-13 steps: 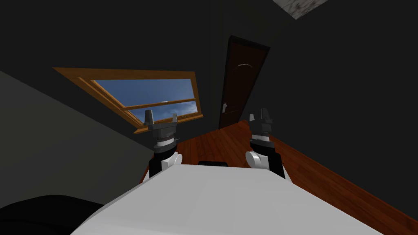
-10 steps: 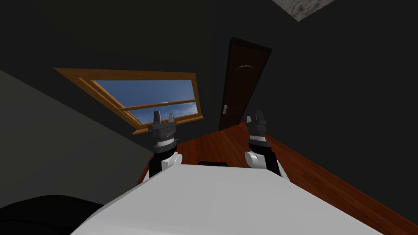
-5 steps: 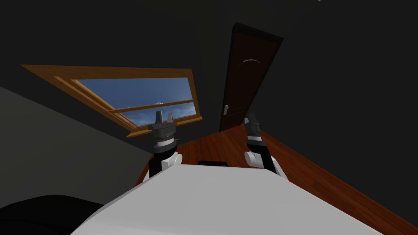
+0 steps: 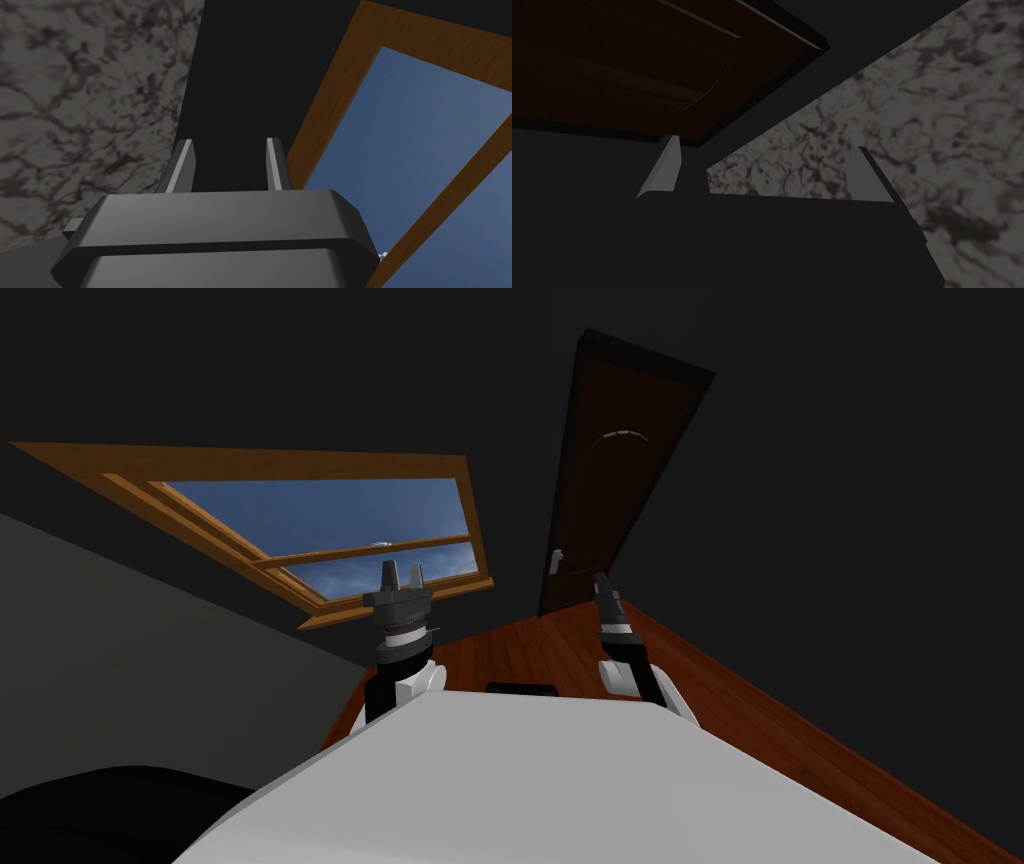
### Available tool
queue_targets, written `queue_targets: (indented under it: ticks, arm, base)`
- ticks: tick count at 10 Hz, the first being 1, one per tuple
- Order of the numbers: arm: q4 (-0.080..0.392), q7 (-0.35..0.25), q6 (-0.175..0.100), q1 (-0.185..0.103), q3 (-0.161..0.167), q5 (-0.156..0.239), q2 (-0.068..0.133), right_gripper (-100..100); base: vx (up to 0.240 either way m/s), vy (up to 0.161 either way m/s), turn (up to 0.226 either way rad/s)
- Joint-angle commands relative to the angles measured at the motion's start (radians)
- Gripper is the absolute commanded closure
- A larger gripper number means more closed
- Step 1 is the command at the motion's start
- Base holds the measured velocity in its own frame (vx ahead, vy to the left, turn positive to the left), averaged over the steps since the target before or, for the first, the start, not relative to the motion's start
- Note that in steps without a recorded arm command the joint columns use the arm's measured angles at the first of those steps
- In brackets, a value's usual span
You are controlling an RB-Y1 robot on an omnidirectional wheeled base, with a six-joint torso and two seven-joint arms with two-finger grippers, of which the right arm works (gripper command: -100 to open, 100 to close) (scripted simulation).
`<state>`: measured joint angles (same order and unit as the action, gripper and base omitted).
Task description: Pull the door open
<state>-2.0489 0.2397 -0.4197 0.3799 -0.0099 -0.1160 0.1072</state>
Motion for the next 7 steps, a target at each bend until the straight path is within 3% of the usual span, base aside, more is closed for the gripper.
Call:
queue_targets:
  ticks: [1, 7]
  arm:
    - [0.034, 0.03, -0.001, -0.01, -0.004, -0.025, 0.015, -100]
    - [0.156, 0.121, -0.021, -0.043, -0.016, -0.102, 0.056, -100]
  base:
    - [0.147, -0.05, 0.052]
    - [0.131, -0.065, 0.052]
